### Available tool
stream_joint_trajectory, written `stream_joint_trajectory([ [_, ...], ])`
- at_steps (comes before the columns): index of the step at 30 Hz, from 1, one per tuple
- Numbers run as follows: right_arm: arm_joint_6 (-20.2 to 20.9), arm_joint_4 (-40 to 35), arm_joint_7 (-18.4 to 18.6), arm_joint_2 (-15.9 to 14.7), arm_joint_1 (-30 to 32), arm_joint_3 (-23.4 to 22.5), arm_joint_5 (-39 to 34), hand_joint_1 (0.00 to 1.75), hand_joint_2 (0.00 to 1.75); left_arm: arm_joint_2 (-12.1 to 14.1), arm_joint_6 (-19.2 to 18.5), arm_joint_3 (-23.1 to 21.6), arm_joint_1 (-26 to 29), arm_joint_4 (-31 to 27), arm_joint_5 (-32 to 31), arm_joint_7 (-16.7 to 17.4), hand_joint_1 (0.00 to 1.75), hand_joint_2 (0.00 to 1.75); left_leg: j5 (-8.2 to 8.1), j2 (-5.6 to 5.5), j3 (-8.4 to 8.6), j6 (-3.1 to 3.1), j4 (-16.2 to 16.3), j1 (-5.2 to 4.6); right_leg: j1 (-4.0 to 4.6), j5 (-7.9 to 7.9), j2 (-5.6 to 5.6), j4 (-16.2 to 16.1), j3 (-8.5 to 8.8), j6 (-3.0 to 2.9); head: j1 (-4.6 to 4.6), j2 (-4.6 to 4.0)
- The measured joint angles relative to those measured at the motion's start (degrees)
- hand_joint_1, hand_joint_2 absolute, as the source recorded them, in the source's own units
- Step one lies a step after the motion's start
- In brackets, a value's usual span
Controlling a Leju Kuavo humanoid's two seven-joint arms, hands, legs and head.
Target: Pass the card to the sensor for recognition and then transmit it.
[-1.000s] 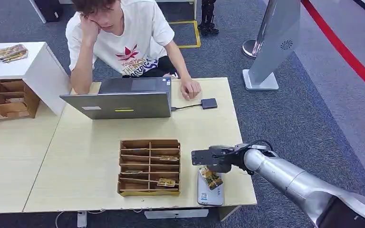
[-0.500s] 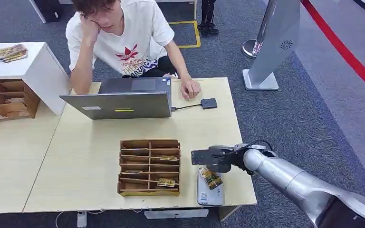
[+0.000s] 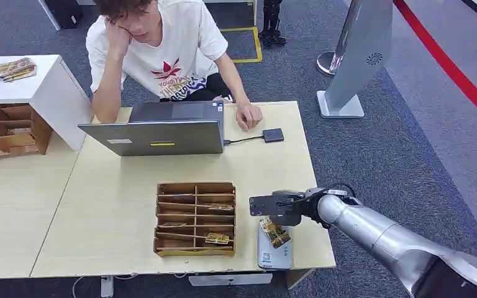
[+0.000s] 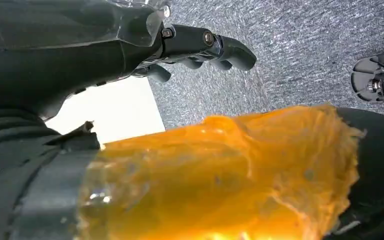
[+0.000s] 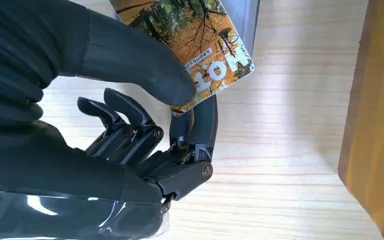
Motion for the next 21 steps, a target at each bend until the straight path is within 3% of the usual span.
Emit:
stream_joint_trajectory([
  [15, -2.1, 0.2, -0.5, 0.1, 0.0, -0.1, 0.0, 1.75, 1.75, 0.2, -0.2, 0.0, -0.4, 0.0, -0.8, 0.1, 0.00, 0.00, 0.00, 0.00, 0.00, 0.00, 0.0, 0.00, 0.00, 0.01, 0.00, 0.0, 0.00, 0.00, 0.00, 0.00],
  [21, -4.6, -2.0, -0.3, -0.2, 0.1, -2.4, 0.0, 1.75, 1.75, 0.2, -0.1, 0.0, -0.4, 0.0, -0.8, -0.1, 0.00, 0.00, 0.01, 0.00, -0.01, 0.00, 0.0, 0.00, 0.00, 0.01, 0.00, 0.0, -0.01, 0.00, 0.00, 0.00],
])
